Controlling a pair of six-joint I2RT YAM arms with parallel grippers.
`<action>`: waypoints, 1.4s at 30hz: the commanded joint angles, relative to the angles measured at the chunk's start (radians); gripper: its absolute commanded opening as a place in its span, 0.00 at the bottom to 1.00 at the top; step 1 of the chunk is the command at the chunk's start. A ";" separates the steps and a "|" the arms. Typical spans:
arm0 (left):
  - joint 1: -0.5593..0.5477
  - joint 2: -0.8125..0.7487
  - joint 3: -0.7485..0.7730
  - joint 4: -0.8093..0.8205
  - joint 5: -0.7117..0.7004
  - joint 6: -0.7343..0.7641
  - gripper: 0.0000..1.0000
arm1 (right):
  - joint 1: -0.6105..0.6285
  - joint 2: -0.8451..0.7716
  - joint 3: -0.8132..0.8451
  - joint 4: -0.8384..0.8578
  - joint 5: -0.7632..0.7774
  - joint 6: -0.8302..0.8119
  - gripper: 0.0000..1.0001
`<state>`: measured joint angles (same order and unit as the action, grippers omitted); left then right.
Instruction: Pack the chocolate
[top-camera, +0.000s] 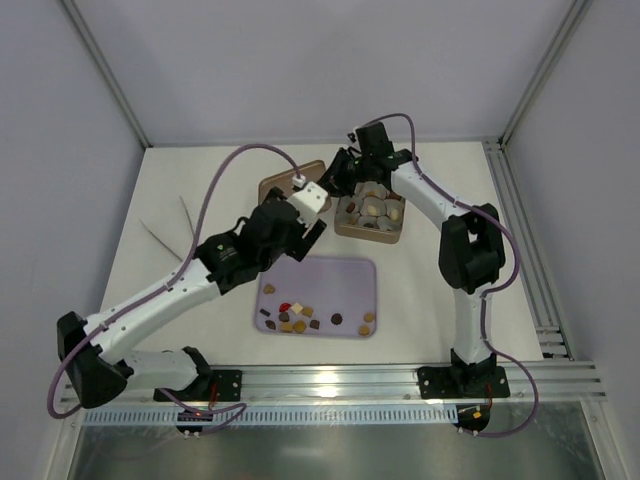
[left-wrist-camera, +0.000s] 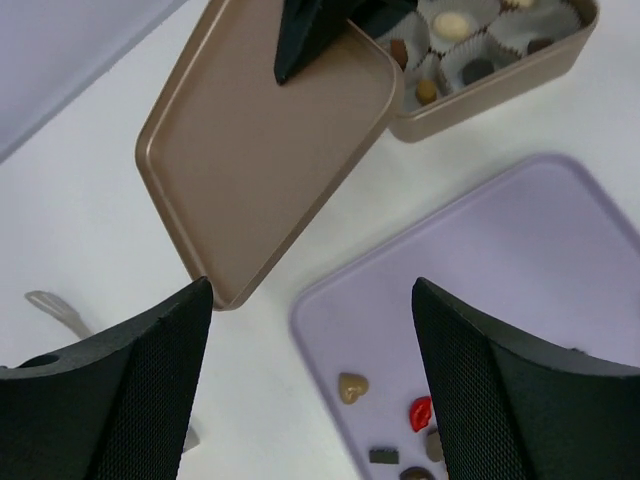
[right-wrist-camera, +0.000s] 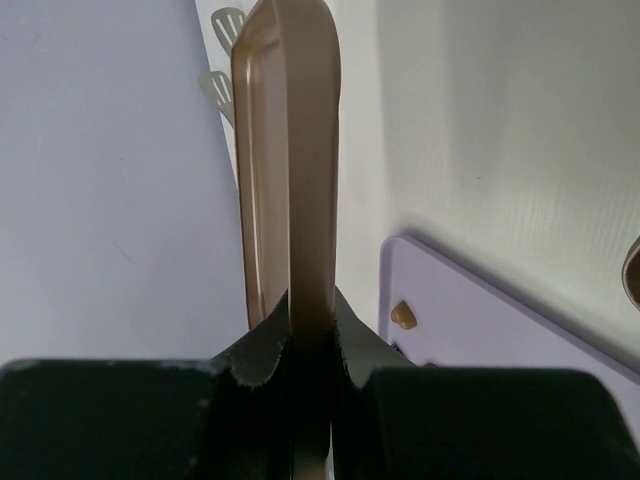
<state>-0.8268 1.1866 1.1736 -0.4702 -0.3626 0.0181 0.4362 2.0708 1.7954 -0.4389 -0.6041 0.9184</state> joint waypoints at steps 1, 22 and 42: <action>-0.090 0.059 0.011 -0.018 -0.234 0.154 0.79 | 0.003 -0.089 0.039 -0.055 -0.016 -0.015 0.04; -0.120 0.332 -0.006 0.257 -0.461 0.463 0.47 | -0.019 -0.144 -0.016 -0.096 -0.063 -0.023 0.04; -0.052 0.320 0.213 0.110 -0.097 0.303 0.00 | -0.155 -0.366 -0.171 0.028 0.134 -0.047 1.00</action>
<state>-0.8993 1.5372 1.3025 -0.3202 -0.5743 0.4210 0.3214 1.8282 1.6562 -0.4789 -0.5636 0.8707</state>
